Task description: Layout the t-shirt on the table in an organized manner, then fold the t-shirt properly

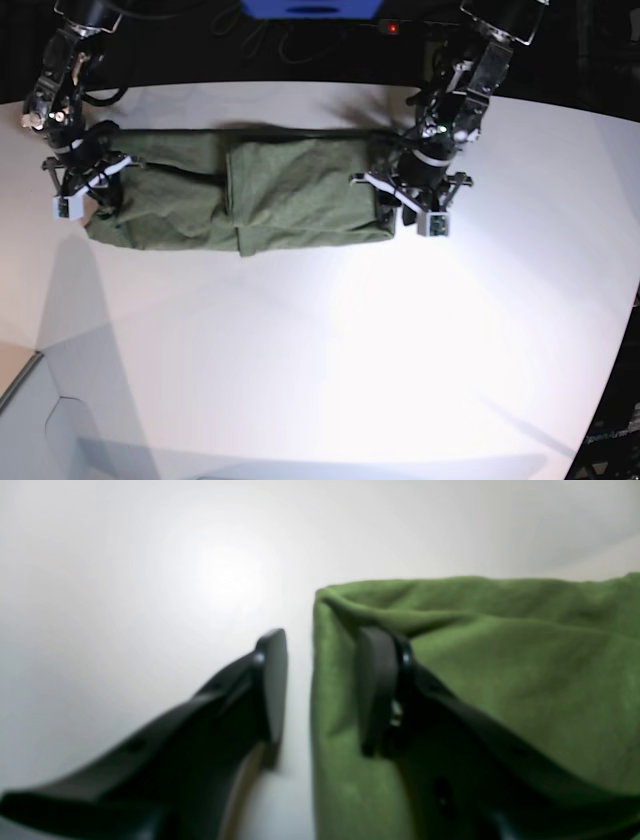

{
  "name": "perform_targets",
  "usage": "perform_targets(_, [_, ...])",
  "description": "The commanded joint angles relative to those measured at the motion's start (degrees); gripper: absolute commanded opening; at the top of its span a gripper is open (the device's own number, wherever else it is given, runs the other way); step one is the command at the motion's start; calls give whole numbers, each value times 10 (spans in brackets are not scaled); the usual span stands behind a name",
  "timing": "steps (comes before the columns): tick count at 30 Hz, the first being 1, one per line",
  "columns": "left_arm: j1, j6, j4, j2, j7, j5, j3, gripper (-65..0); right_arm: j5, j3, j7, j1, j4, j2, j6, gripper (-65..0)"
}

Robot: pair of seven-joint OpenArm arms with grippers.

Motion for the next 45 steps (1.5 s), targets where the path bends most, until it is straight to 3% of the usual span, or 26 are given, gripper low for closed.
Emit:
perform_targets(1, [-13,-1,8,-2,-9,2,-2,-424,-5,2,-6,-2,23,3,6,-650])
perform_targets(12, [-15,-1,7,-2,-9,2,-2,-424,-4,-8,-7,-41,228,-15,6,-650])
perform_targets(20, [-15,-1,7,-2,-9,2,-2,-424,-5,-139,-7,-103,349,-46,6,-650])
perform_targets(27, [-15,-1,7,-2,-9,2,-2,-424,-8,-268,-7,-83,343,-47,3,-650])
perform_targets(33, [-15,-1,12,-2,-9,1,-2,-424,-8,-348,-7,-21,265,-53,2,-650])
perform_targets(39, [-15,-1,26,-2,-9,1,-2,-424,-9,-369,-7,33,146,-67,2,-650])
perform_targets(45, [4,3,108,-7,-5,1,-4,-424,-8,-370,-5,40,122,-63,2,-650])
